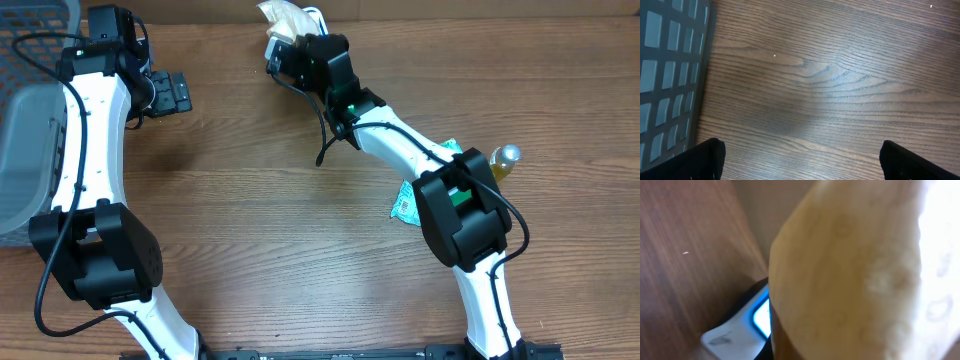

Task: Scan the item barcode
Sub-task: 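Hold the PanTree bag in front of the white scanner with the right gripper, then lower the bag onto the table beside the mint packet and open the right gripper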

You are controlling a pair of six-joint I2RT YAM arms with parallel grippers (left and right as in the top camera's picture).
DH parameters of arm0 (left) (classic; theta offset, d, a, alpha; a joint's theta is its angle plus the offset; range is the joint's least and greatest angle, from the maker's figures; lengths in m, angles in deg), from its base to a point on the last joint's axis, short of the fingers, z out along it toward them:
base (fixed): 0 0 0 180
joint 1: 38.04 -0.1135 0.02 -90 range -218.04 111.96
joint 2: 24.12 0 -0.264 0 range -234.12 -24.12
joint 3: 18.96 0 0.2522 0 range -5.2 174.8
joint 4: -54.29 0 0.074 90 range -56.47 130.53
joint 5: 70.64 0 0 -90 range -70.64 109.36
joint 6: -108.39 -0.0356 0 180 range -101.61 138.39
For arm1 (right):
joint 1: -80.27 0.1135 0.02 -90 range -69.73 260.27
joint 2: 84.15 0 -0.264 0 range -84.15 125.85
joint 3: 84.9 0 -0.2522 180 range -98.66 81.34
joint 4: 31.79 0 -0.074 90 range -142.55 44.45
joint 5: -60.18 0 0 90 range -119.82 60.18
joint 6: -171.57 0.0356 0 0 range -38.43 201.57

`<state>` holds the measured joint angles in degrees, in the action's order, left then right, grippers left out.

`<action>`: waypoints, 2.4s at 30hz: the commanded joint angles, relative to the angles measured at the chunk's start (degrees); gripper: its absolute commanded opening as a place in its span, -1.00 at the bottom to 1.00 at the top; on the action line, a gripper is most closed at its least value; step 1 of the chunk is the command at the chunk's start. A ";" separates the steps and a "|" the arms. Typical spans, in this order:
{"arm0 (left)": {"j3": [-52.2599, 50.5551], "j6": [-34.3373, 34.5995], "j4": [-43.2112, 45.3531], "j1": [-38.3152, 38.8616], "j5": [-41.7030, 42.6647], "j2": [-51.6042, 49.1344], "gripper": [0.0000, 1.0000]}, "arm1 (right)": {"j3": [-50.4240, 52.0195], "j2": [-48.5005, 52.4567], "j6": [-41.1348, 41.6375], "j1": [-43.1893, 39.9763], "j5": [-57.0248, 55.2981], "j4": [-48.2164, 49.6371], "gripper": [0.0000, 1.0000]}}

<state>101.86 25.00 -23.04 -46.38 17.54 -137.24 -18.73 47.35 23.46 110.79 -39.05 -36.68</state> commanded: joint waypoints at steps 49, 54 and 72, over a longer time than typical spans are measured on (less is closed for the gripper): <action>0.33 -0.85 0.00 0.11 -0.46 0.26 0.99 | -1.16 -25.35 46.05 -4.68 26.60 -35.39 -0.93; 0.33 -0.85 0.00 0.11 -0.46 0.26 0.99 | -1.14 -25.24 49.77 -7.98 39.87 -57.16 -0.93; 0.33 -0.85 -0.02 0.11 -0.46 0.26 0.99 | 9.66 -24.44 44.15 -9.25 26.47 -80.48 -0.91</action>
<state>101.86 24.98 -23.04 -46.38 17.36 -137.24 -10.14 23.18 68.18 101.64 -6.11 -118.01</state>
